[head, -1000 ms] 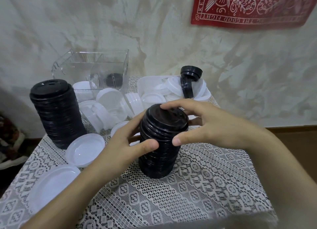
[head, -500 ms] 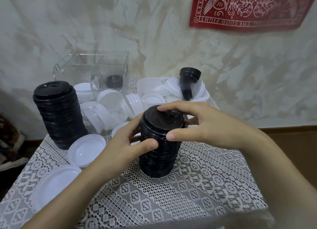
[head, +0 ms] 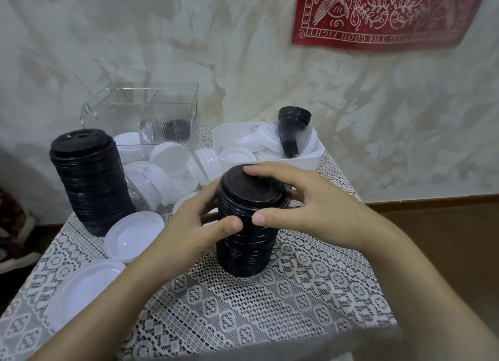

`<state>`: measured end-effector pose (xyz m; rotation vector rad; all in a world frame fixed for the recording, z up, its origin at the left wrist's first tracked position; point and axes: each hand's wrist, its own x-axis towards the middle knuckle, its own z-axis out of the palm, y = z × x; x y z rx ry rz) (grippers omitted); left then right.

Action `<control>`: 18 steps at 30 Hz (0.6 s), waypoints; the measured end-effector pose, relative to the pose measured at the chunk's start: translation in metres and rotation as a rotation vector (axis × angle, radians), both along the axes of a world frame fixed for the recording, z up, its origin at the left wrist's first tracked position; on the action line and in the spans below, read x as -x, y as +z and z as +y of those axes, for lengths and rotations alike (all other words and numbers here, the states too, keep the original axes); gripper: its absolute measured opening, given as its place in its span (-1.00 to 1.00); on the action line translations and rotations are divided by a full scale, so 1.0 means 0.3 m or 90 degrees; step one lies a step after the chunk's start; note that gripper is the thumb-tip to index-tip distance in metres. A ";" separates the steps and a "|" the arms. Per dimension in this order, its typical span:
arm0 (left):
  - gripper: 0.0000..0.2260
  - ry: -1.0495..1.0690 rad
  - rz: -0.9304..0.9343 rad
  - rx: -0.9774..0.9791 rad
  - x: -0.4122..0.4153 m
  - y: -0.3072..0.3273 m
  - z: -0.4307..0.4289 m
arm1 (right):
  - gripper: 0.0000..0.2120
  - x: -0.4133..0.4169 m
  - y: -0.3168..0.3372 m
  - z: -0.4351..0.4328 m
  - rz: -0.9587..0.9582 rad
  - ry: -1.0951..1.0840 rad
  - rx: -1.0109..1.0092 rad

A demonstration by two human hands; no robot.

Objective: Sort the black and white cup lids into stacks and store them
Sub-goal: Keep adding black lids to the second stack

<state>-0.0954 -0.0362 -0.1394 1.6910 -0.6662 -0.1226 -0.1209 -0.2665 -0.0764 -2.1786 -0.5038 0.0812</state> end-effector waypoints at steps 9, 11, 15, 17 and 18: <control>-0.23 0.011 -0.002 -0.020 0.005 0.002 0.001 | -0.35 0.004 -0.024 -0.008 -0.020 -0.025 -0.051; -0.20 0.017 0.003 -0.008 0.008 0.002 0.003 | -0.35 0.004 -0.027 -0.006 -0.018 -0.027 -0.057; -0.32 0.041 0.005 0.002 0.006 -0.002 0.002 | -0.42 0.006 -0.025 0.002 0.001 -0.033 -0.133; -0.37 0.044 0.010 0.001 0.002 -0.003 0.004 | -0.42 0.005 -0.025 0.000 0.002 -0.041 -0.167; -0.38 0.044 0.010 -0.002 0.000 -0.003 0.005 | -0.40 0.003 -0.025 -0.002 0.003 -0.047 -0.175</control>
